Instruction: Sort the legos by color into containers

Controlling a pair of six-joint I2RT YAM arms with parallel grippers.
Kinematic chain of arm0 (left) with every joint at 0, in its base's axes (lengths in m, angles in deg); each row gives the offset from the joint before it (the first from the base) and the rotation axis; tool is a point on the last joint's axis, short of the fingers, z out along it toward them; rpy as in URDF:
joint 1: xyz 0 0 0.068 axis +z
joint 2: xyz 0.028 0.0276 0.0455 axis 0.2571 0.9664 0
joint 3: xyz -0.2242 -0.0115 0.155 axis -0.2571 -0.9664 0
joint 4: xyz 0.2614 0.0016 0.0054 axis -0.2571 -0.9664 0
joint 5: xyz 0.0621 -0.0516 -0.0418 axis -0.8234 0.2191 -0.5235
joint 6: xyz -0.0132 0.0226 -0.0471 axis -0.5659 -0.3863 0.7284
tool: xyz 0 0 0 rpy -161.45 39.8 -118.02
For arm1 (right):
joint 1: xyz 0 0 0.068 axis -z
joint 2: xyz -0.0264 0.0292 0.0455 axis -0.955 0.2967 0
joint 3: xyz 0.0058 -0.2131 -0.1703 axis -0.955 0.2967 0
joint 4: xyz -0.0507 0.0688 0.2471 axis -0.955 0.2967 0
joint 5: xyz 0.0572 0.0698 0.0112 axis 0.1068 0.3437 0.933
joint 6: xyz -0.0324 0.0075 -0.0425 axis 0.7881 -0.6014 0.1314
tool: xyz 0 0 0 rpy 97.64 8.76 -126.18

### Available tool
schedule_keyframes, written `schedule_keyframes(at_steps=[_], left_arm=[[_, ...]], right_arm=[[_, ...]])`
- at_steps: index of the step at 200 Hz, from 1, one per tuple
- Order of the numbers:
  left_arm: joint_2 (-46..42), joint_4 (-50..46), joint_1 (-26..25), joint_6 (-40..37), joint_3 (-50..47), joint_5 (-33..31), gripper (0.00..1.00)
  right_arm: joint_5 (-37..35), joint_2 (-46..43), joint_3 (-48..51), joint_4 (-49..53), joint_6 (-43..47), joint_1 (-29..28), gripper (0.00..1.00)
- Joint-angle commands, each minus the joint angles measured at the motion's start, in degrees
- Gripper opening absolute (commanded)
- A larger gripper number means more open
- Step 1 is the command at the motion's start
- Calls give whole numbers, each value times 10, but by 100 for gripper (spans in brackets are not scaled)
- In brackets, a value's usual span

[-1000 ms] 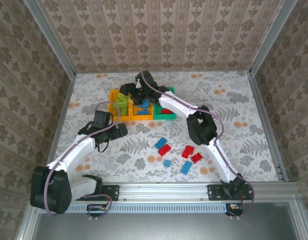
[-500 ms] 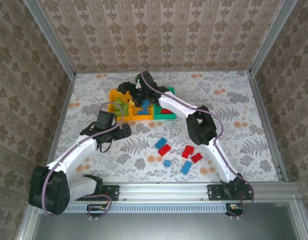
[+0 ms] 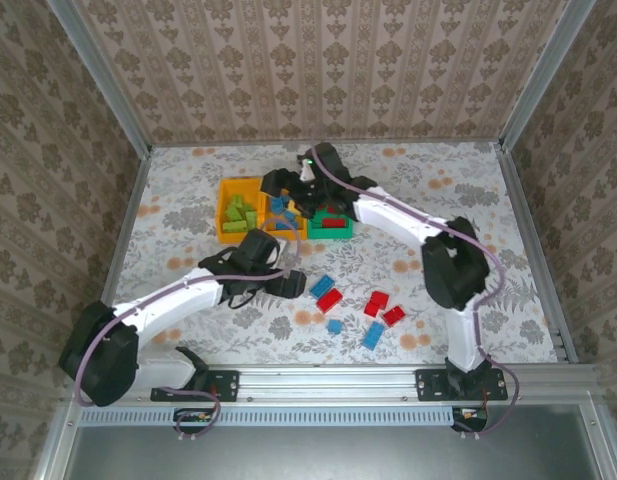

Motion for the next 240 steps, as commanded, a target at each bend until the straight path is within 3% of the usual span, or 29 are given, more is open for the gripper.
schedule_keyframes(at_steps=[1,97,166,240], left_arm=[[35,15,-17,-70,31,10,100],[187,-5,-67,-164,140,71,93],[239,-11,-72,-170,166,58,89],[259,6,-51,-144,165,58,78]], right_arm=[[-46,-71,102,0,30,39,96],[-93,-287,365,20,43,158,98],[-106,-383,431,54,46,218,100],[-106,-426,464,69,45,239,100]])
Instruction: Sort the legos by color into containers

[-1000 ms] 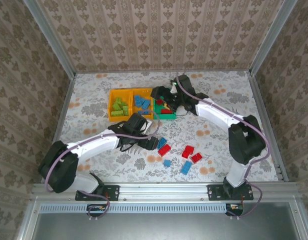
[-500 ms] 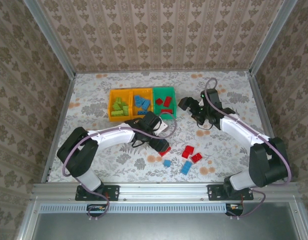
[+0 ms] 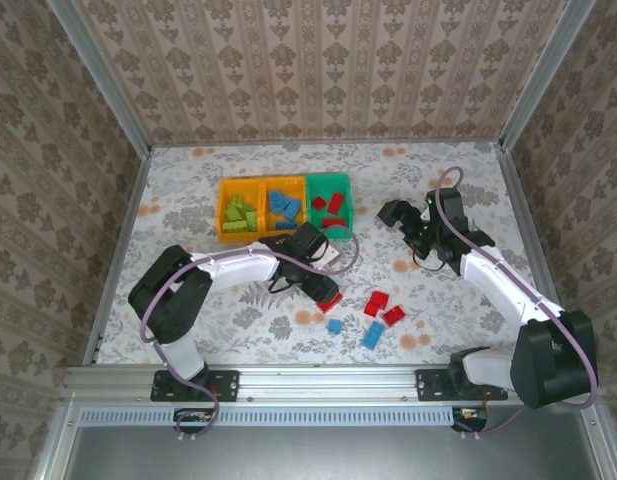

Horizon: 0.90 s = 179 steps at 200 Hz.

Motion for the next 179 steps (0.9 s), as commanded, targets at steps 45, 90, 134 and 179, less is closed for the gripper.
schedule_keyframes(at_steps=[45,90,134,179], left_arm=[[-8,13,33,13,-17,2,77],[-5,16,38,23,-24,-15,75],[-14,18,49,35,-44,-28,75],[-9,22,48,34,-42,-19,62]], right_arm=[[-11,-20,15,20,4,7,100],[-12,-18,16,22,3,7,100],[-15,-22,20,24,4,8,100],[-15,-24,22,22,2,8,100]])
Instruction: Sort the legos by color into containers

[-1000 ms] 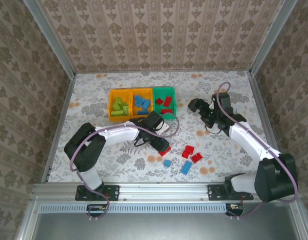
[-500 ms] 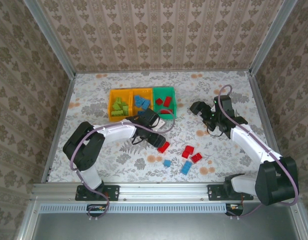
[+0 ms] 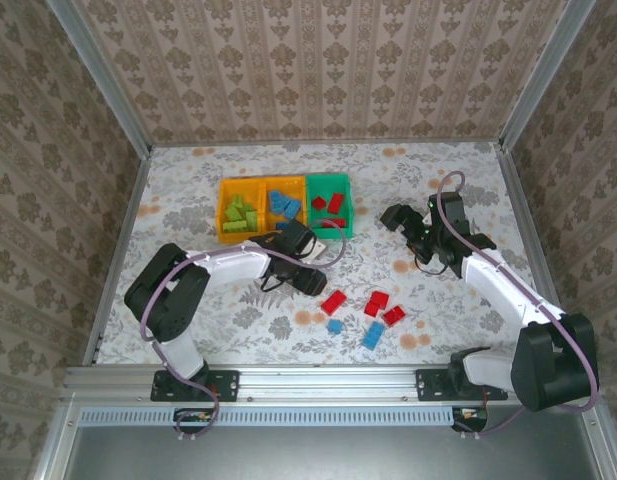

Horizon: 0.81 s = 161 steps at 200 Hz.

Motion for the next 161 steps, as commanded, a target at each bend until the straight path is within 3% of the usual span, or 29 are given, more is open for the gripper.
schedule_keyframes(at_steps=[1,43,75,117,161], left_arm=[[-5,-8,4,9,-8,-5,61],[9,-15,4,24,0,-8,38],[11,-25,6,38,6,-20,27],[-16,-44,20,63,27,-35,24],[-72,-88,70,60,88,-67,25]], right_arm=[[-12,-16,8,11,3,3,100],[-18,-24,15,15,2,3,100],[-53,-30,-2,71,39,-11,98],[-115,-27,-19,169,67,-67,94],[-183,-17,-34,249,44,-193,91]])
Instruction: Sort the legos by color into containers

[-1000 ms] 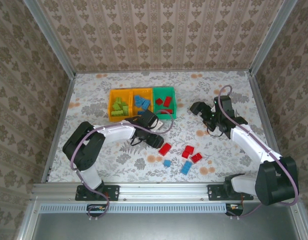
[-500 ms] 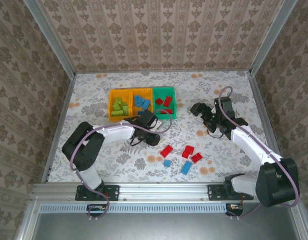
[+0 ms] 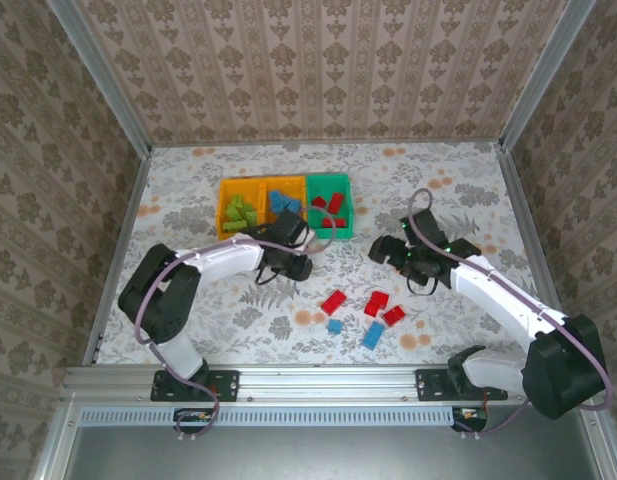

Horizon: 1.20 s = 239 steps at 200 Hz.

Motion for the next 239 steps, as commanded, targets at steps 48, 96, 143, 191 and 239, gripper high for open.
schedule_keyframes(at_steps=[48,96,143,191,239], left_arm=[[-32,-43,125,9,150,-16,25],[72,-51,185,37,245,35,24],[120,-36,191,49,280,72,25],[151,-33,187,62,306,104,26],[161,-30,179,69,299,113,37]], right_arm=[[-114,-15,-13,151,-114,-156,87],[-126,23,-12,179,-198,-250,86],[-119,40,9,163,-256,-307,80],[-94,78,31,137,-286,-333,75],[-80,100,34,126,-295,-342,73]])
